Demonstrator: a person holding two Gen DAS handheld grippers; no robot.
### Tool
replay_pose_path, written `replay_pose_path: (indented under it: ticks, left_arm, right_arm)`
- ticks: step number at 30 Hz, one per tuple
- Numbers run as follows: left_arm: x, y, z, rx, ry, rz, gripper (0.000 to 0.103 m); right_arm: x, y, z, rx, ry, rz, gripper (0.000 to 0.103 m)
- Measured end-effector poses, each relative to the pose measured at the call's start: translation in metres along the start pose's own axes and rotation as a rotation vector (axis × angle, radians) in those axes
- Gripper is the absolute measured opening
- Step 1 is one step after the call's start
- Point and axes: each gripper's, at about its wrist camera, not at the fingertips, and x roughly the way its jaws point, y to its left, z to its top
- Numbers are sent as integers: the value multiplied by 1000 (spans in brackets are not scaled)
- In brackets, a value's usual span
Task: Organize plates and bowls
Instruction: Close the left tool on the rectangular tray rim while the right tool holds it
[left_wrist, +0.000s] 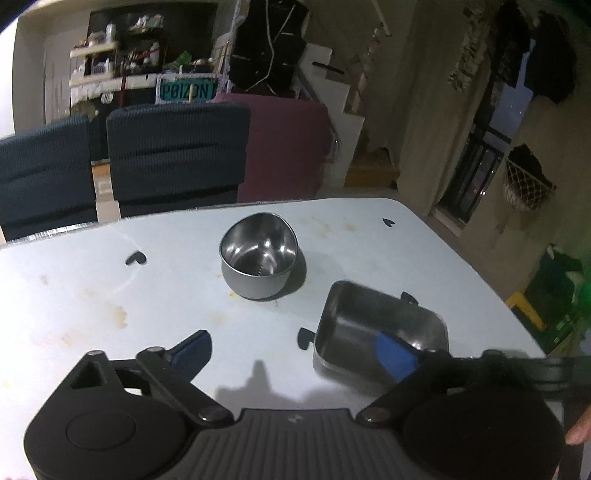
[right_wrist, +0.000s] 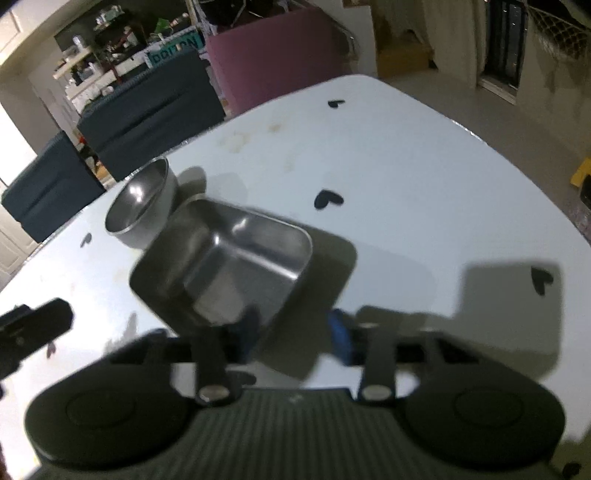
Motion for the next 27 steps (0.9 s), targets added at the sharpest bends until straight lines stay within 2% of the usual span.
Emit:
replay_pose_path:
  ticks: [2,3,8,19,22,27]
  left_arm:
    - [3,1,-1,-20,11,-19,84]
    - [5,1,-2,-26,21,-26,82]
    - [13,2,-6,-58,69,-52,56]
    - [28,8,-12,-72,114,-45,37]
    - [30,9,-12,-70,122,-44,25]
    - [30,10,-12,-68,132,-30,16]
  right_arm:
    - [0,-2,1,-13,3,14,9]
    - [0,-2,0,-22,4,22,9]
    - [2,3,-2,-91,12,52,9]
    - [-10,17,-10,-251,43,98,9]
    - [-11,19,-12,-260,41,96,9]
    - [-10,20,-12,-247,34,88,9]
